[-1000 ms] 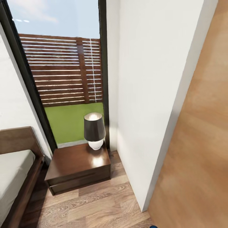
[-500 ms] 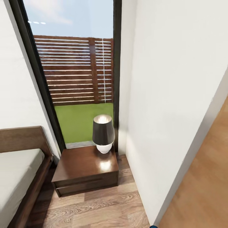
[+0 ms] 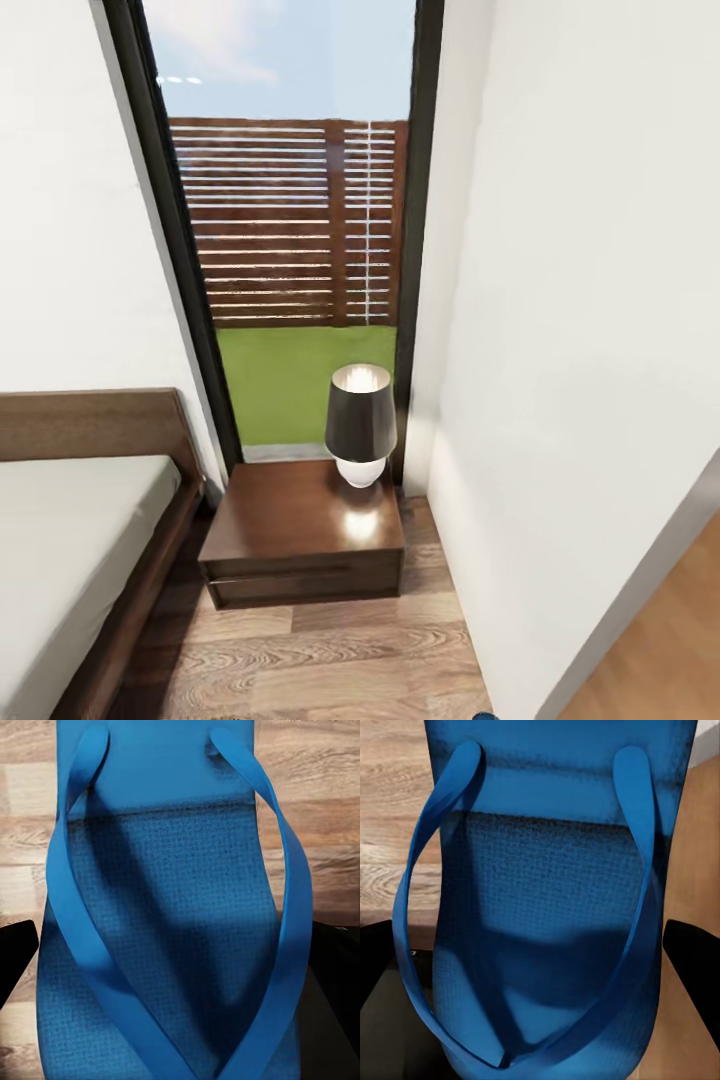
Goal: In the bedroom, move the book from the bed onto either nightstand, and place the two sandals side by side next to the bed.
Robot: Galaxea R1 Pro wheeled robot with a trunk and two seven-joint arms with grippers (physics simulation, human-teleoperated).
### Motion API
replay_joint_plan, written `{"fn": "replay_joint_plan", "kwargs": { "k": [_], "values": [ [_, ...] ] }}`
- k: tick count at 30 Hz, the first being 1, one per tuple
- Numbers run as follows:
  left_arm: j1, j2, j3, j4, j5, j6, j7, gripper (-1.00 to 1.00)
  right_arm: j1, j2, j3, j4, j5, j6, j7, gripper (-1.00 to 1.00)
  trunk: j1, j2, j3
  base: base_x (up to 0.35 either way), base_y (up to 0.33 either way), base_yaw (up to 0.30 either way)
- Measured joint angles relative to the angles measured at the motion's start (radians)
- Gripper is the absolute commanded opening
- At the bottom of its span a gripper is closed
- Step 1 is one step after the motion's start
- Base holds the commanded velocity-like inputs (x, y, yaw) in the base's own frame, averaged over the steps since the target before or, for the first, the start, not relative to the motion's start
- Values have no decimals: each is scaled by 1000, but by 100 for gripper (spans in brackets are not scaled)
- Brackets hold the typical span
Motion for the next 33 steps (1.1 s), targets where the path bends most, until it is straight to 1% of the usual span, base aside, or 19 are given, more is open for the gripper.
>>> {"fn": "replay_joint_plan", "kwargs": {
  "k": [18, 31, 33],
  "values": [
    [0, 1, 0, 0, 1, 0, 0, -100, 0, 0, 1, 0, 0, 0, 0, -100, 0, 0, 0, 4, 0, 256],
    [0, 0, 0, 1, 0, 1, 0, -100, 0, 0, 2, 0, 0, 0, 0, -100, 0, 0, 0, 77, 0, 255],
    [0, 0, 0, 1, 0, 1, 0, -100, 0, 0, 1, 0, 0, 0, 0, -100, 0, 0, 0, 102, 0, 119]
  ]
}}
